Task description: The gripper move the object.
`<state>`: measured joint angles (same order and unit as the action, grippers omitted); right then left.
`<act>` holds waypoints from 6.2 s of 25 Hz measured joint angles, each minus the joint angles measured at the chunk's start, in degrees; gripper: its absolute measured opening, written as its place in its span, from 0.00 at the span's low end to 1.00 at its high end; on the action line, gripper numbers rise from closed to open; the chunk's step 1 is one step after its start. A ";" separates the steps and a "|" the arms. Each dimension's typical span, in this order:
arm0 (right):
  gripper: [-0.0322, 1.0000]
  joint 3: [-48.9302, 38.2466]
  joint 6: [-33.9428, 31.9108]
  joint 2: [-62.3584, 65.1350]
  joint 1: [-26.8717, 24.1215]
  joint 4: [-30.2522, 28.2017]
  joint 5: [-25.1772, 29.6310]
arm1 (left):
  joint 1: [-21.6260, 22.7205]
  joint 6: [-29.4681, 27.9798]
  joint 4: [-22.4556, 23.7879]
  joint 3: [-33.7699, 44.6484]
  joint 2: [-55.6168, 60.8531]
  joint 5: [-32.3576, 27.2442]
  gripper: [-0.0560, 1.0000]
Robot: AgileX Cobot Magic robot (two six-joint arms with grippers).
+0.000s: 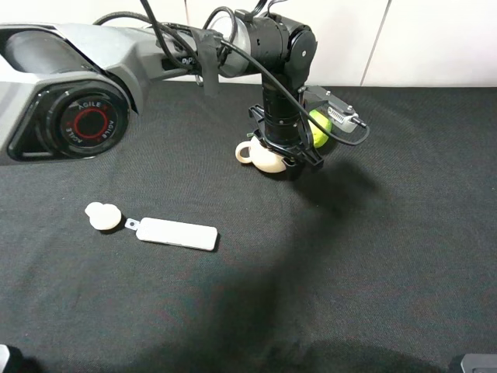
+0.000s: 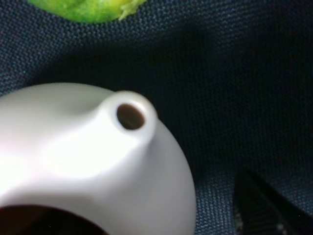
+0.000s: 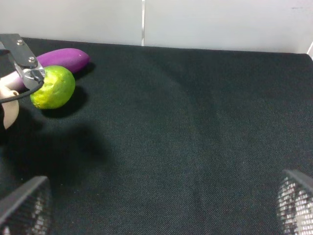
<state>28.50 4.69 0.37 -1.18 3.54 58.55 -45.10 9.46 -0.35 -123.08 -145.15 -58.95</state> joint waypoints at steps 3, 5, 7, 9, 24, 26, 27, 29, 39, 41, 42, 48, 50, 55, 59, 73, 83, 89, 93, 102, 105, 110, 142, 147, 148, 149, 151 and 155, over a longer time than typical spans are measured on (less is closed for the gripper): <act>0.70 0.00 0.00 0.00 0.00 0.00 0.00 | 0.00 -1.05 0.00 0.00 0.00 -0.11 0.69; 0.70 0.00 0.00 0.00 0.00 0.00 0.00 | 0.00 -1.89 0.00 0.00 0.00 -0.34 0.74; 0.70 0.00 0.00 0.00 0.00 0.00 0.00 | 0.00 -2.26 0.00 0.00 0.00 -0.93 0.76; 0.70 0.00 0.00 0.00 0.00 0.00 0.00 | 0.00 -2.46 0.00 0.00 0.00 -1.36 0.77; 0.70 0.00 0.00 0.00 0.00 0.00 0.00 | 0.00 -2.69 -0.05 -1.82 4.14 -3.50 0.77; 0.70 0.00 0.00 0.00 0.00 0.00 0.00 | 0.00 -2.69 -0.05 -1.98 4.97 -4.44 0.77; 0.70 0.00 0.00 0.00 0.00 0.00 0.00 | 0.00 -2.69 -0.01 -2.03 5.57 -4.61 0.77; 0.70 0.00 0.00 0.00 0.00 0.00 0.00 | 0.00 -2.69 -0.01 -2.03 6.90 -4.78 0.77; 0.70 0.00 0.00 0.00 0.00 0.00 0.00 | 0.00 -2.74 -0.01 -2.03 14.39 -6.71 0.77; 0.70 0.00 0.00 0.00 0.00 0.00 0.00 | 0.00 -2.74 0.35 -2.03 15.91 -7.05 0.77; 0.70 0.00 0.00 0.00 0.00 0.00 0.00 | 0.00 -2.74 0.35 -2.03 16.53 -7.18 0.77; 0.70 0.00 0.00 0.00 0.00 0.00 0.00 | 0.00 -2.74 0.35 -2.03 20.96 -7.82 0.77; 0.70 0.00 0.00 0.00 0.00 0.00 0.00 | 0.00 -2.74 0.35 -2.03 22.12 -8.03 0.77; 0.70 0.00 0.00 0.00 0.00 0.00 0.00 | 0.00 -2.81 0.35 -2.03 24.10 -8.48 0.77; 0.70 0.00 0.00 0.00 0.00 0.00 0.00 | 0.00 -2.81 0.35 -2.03 24.72 -8.66 0.77; 0.70 0.00 0.00 0.00 0.00 0.00 0.00 | 7.44 -2.86 1.47 1.15 28.16 -8.72 0.77; 0.70 0.00 0.00 0.00 0.00 0.00 0.00 | 13.45 -2.86 2.90 12.98 35.73 -8.67 0.77; 0.70 0.00 0.00 0.00 0.00 0.00 0.00 | 18.73 -2.86 3.47 26.30 43.93 -8.41 0.77; 0.70 0.00 0.00 0.00 0.00 0.00 0.00 | 22.78 -2.86 3.53 37.12 50.33 -6.74 0.77; 0.70 0.00 0.00 0.00 0.00 0.00 0.00 | 33.81 -2.86 3.42 59.36 64.36 -0.14 0.77; 0.70 0.00 0.00 0.00 0.00 0.00 0.00 | 36.51 -2.86 3.34 65.91 70.68 3.40 0.77; 0.70 0.00 0.00 0.00 0.00 0.00 0.00 | 37.81 -2.86 3.30 74.08 81.83 7.60 0.77; 0.70 0.00 0.00 0.00 0.00 0.00 0.00 | 41.22 -6.08 0.05 94.10 136.20 4.81 0.77; 0.70 0.00 0.00 0.00 0.00 0.00 0.00 | 41.95 -6.19 -0.15 93.91 139.25 2.90 0.77; 0.70 0.00 0.00 0.00 0.00 0.00 0.00 | 41.95 -6.41 -0.15 93.91 140.61 2.16 0.77; 0.70 0.00 0.00 0.00 0.00 0.00 0.00 | 42.07 -6.55 -0.15 93.91 142.03 1.44 0.77; 0.70 0.00 0.00 0.00 0.00 0.00 0.00 | 42.64 -6.77 -0.15 94.49 144.50 -0.27 0.77; 0.70 0.00 0.00 0.00 0.00 0.00 0.00 | 43.69 -7.40 -0.10 95.01 145.33 -1.71 0.77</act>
<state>28.50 4.69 0.37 -1.18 3.54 58.55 -1.41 2.06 -0.45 -28.08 0.18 -60.66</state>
